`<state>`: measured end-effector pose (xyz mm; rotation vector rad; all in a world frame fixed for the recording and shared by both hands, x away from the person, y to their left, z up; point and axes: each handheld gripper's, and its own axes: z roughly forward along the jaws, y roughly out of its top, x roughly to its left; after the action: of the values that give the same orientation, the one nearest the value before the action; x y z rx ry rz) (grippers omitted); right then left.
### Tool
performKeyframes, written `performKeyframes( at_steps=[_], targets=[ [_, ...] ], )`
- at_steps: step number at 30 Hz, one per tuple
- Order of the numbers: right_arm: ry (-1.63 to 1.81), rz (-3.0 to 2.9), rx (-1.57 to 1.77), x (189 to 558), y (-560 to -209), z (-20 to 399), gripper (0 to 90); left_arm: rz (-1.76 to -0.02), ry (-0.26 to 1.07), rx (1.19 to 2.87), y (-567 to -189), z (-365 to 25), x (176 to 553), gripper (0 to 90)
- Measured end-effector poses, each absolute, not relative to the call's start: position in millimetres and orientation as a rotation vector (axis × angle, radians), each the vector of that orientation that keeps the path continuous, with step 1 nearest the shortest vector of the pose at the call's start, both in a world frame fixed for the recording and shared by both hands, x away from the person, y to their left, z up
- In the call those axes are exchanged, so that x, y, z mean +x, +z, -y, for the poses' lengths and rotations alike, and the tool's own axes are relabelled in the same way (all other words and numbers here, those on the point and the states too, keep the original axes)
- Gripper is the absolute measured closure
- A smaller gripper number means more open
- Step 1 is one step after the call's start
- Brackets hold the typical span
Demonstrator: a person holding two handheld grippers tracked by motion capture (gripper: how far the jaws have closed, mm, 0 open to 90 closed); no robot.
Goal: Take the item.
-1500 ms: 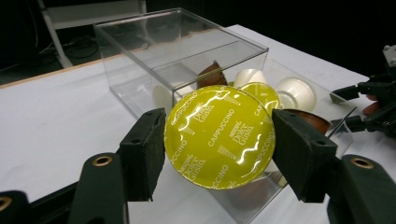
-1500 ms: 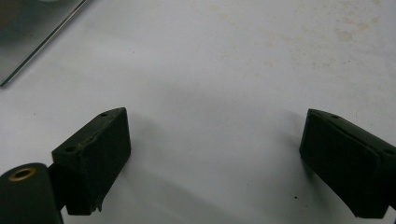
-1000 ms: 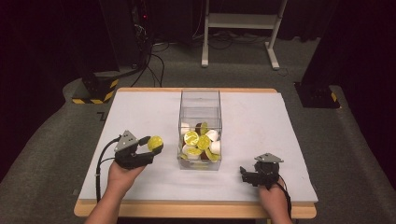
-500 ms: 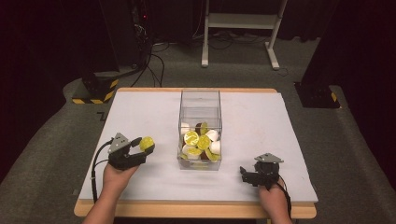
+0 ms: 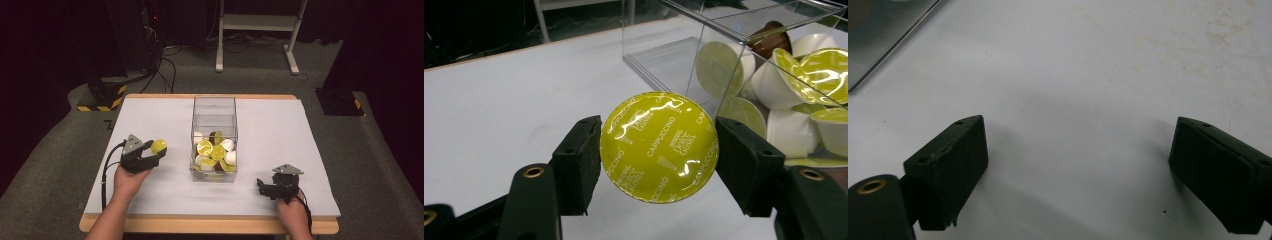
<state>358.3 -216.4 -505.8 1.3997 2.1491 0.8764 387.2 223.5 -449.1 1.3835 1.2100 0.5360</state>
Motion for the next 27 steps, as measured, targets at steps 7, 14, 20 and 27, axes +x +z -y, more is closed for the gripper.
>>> performKeyframes(
  at_steps=[7, 14, 20, 27],
  targets=[
    [0.878, -2.149, 1.404, 358, -506, 216, 8.6, -1.222, 0.551, 1.395, -449, -223, 406, 38.0],
    [0.877, -2.150, 1.401, 358, -506, 217, 8.6, -1.218, 0.578, 1.439, -452, -222, 425, 38.0],
    [0.878, -2.149, 1.403, 358, -506, 216, 8.5, -1.238, 0.560, 1.421, -454, -225, 441, 38.0],
    [0.878, -2.151, 1.401, 358, -506, 217, 8.5, -1.261, 0.558, 1.436, -461, -224, 455, 38.0]
  ],
)
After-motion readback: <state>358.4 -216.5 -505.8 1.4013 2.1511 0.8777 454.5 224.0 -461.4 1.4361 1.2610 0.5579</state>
